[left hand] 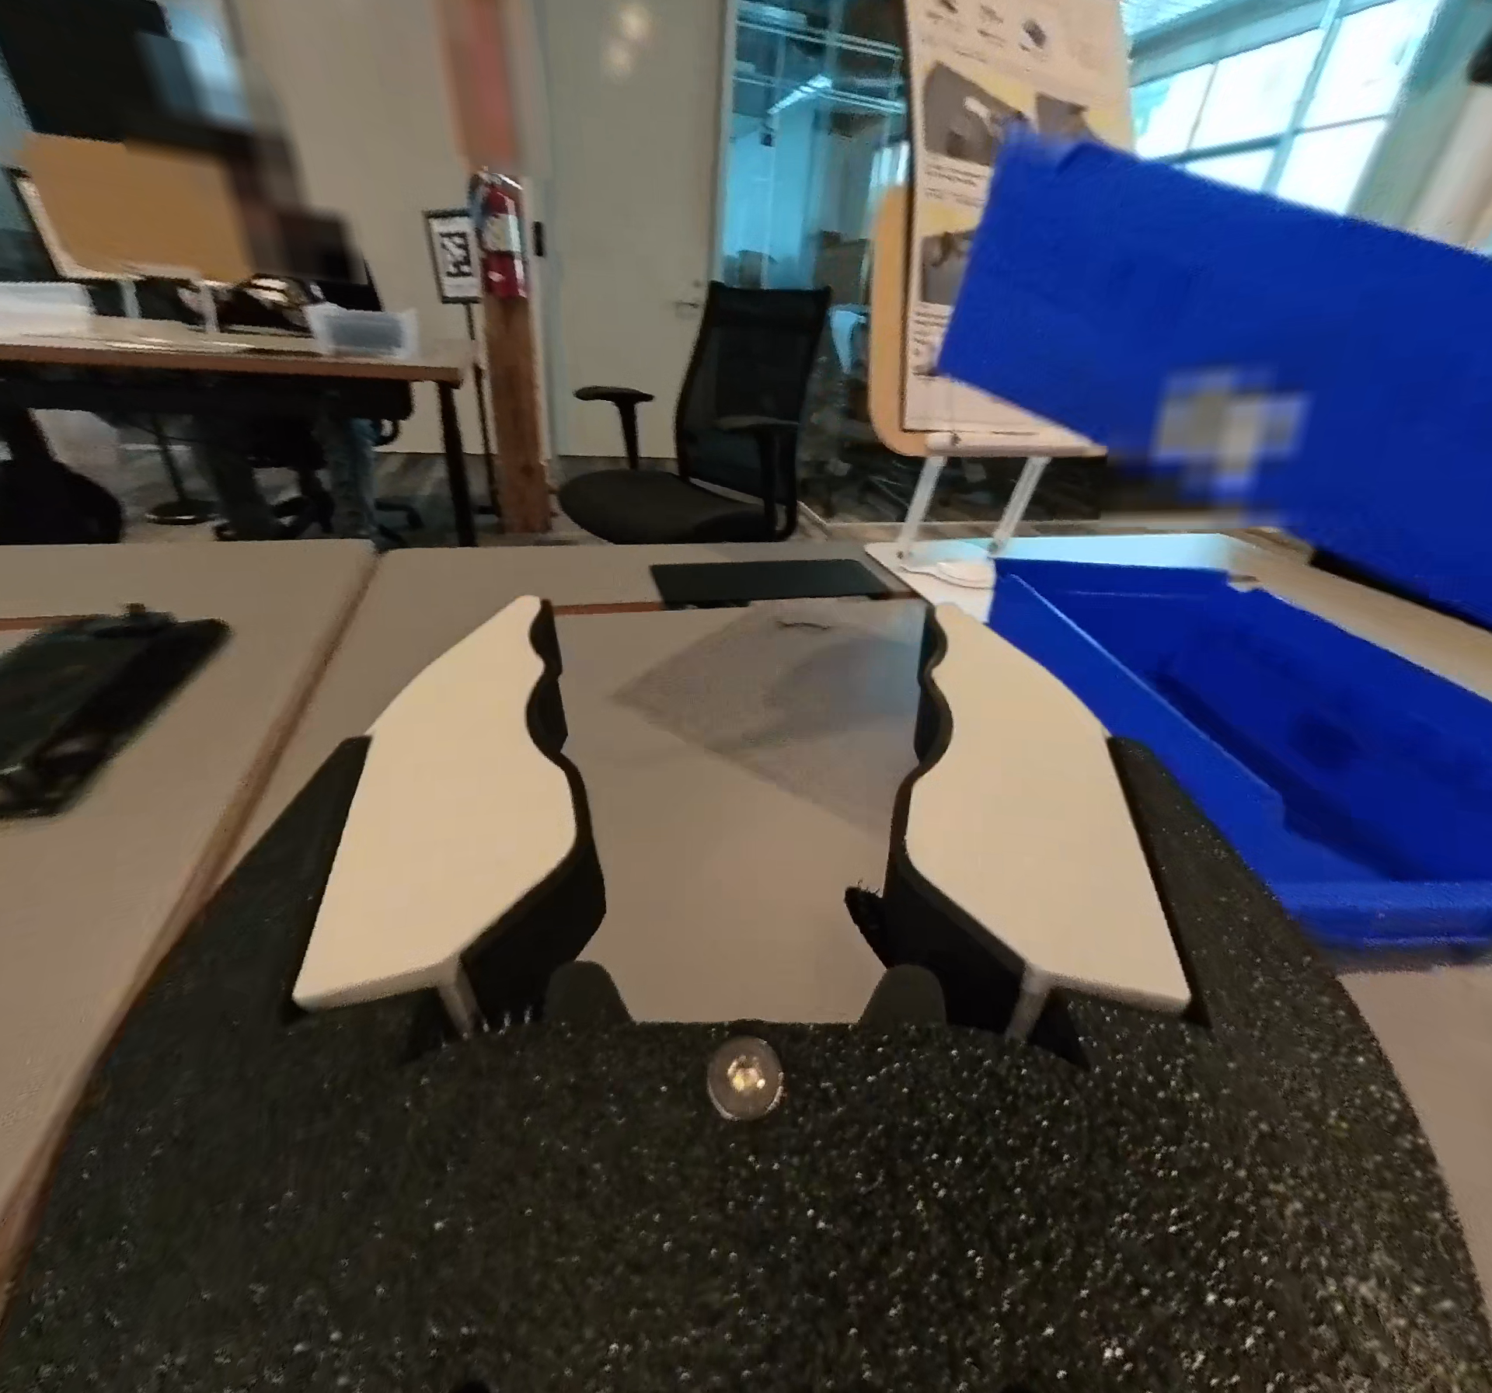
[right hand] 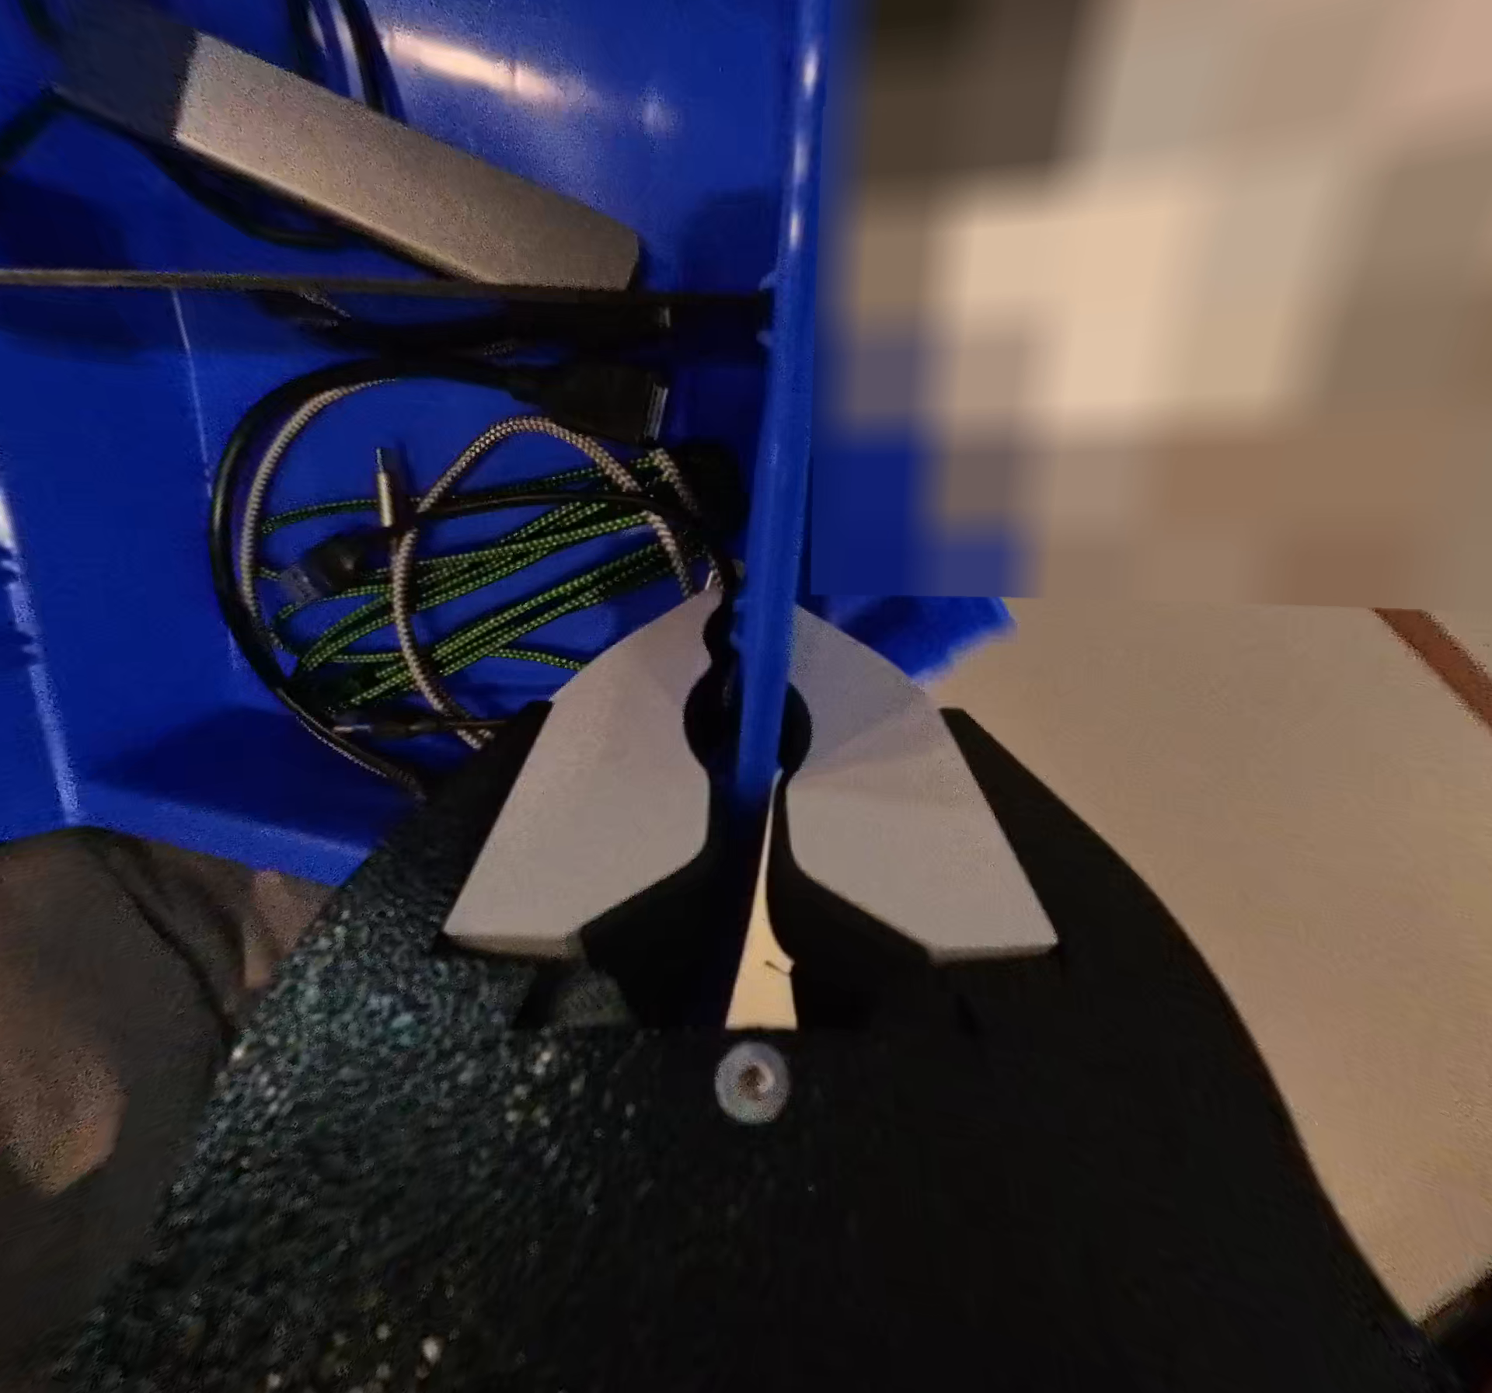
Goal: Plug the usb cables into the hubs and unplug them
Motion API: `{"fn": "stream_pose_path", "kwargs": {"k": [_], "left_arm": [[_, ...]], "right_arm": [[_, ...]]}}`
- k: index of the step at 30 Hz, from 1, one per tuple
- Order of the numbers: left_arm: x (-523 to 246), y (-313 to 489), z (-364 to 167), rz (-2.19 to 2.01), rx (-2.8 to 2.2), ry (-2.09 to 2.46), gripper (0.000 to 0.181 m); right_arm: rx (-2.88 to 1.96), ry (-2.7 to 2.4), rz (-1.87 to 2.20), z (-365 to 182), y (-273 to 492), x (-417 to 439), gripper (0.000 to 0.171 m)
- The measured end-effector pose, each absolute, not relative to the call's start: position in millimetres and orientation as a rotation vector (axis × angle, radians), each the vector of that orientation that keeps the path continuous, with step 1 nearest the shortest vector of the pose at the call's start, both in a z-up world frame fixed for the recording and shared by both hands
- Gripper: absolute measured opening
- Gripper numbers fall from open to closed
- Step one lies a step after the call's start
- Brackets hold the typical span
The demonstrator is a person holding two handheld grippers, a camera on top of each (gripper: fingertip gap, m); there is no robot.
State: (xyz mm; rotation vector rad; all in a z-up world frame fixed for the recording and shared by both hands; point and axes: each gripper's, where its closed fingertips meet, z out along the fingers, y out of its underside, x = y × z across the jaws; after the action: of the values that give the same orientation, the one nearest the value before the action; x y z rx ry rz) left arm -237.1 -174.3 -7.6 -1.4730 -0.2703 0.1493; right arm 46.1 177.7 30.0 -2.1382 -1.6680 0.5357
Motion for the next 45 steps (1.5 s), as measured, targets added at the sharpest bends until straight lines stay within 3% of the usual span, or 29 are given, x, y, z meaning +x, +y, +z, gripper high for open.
{"fn": "stream_pose_path", "kwargs": {"k": [5,10,17,24,28,32,45], "left_arm": [[-264,-210,-5,0.238,-1.471,-0.342,0.085],[-291,-251,-2,0.259,-1.409,-0.449,0.084],[-302,-255,-13,0.249,-1.423,-0.48,0.084],[-290,-222,-26,0.184,-1.496,-0.433,0.085],[-279,-206,-32,0.159,-1.539,-0.388,0.085],[-274,-200,-32,0.151,-1.545,-0.374,0.085],[-269,-199,-25,0.171,-1.538,-0.356,0.085]], "right_arm": [[-1.947,-2.041,0.516,-4,104,-97,0.005],[-1.887,-2.239,0.408,-66,59,-183,0.006],[-1.967,-2.274,0.265,-145,63,-218,0.005],[-2.065,-2.299,0.4,-182,48,-206,0.012],[-2.271,-2.216,0.944,-161,23,-202,0.038],[-2.23,-2.074,1.326,-121,25,-194,0.038],[-2.114,-2.292,1.069,-132,-13,-162,0.053]]}}
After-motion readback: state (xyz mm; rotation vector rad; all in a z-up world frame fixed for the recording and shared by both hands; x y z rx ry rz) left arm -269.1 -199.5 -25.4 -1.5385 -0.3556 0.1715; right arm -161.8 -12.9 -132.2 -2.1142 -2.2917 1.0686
